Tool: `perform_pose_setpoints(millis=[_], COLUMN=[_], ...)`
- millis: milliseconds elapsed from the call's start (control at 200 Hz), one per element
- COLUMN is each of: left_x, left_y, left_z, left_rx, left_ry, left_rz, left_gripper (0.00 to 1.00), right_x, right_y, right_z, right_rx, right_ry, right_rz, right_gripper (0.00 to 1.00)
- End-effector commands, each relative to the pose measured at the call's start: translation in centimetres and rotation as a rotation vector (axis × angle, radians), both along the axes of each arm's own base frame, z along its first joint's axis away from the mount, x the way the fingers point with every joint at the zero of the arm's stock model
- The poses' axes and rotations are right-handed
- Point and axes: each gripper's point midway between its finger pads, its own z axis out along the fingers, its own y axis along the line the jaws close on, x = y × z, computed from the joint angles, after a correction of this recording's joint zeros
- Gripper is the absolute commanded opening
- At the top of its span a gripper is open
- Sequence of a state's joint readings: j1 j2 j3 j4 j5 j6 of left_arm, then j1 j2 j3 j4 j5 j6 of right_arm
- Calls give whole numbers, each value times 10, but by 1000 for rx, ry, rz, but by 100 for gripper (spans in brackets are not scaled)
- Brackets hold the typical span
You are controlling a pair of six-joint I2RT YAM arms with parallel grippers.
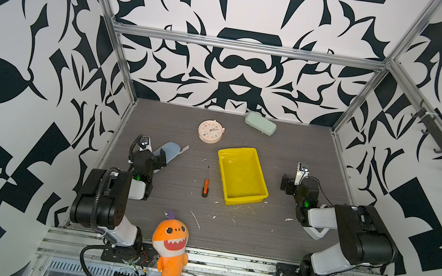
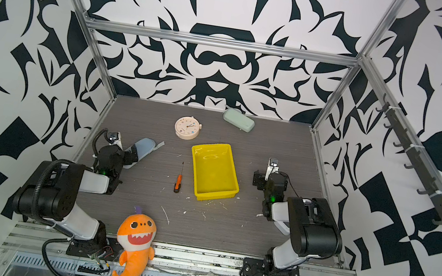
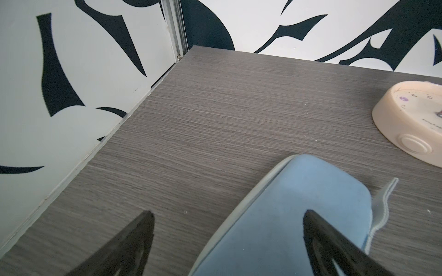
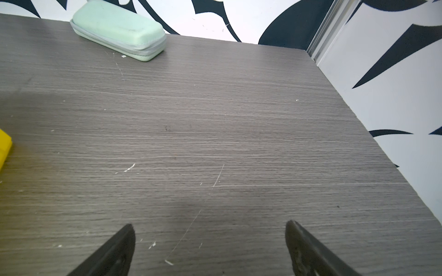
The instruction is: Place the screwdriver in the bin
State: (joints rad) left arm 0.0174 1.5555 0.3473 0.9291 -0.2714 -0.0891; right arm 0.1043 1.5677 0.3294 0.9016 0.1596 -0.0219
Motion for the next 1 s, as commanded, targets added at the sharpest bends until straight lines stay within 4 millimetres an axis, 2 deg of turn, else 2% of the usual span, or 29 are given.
perform_pose_setpoints(millis=[0, 315, 540, 655, 705, 800, 875, 930, 950, 980, 1000], left_x=[5, 6, 6, 3, 1, -4, -7, -3, -2, -1, 0], left_y=[0, -1, -1, -9, -14, -21, -33, -48, -55, -72, -83], left_z=[7, 7, 8, 12, 15, 29, 42, 57, 79, 94, 106], left_rx=[-3, -4, -4, -6, 0, 18, 70, 63, 41, 11, 1], left_ry=[-20, -20, -25, -48, -57, -76, -24, 19, -8, 1, 3], left_rz=[-1, -1, -3, -50, -81, -96, -94, -104, -113, -156, -191], left_gripper=[100, 99, 100, 100, 99, 100, 100, 100, 99, 100, 100], right_x=[9, 7, -4, -4, -6, -12, -16, -25, -28, -32, -32], right_y=[2, 2, 23, 24, 26, 35, 37, 59, 68, 78, 77], right_z=[17, 17, 22, 31, 44, 83, 115, 113, 109, 101, 97], right_rx=[10, 14, 3, 3, 6, 17, 194, 249, 234, 201, 170], right_ry=[-55, -60, -116, -125, -142, -129, -103, -39, -29, -27, -43], right_rz=[7, 7, 131, 137, 146, 162, 69, 110, 127, 132, 103], right_gripper=[100, 100, 100, 100, 100, 100, 100, 100, 100, 100, 100])
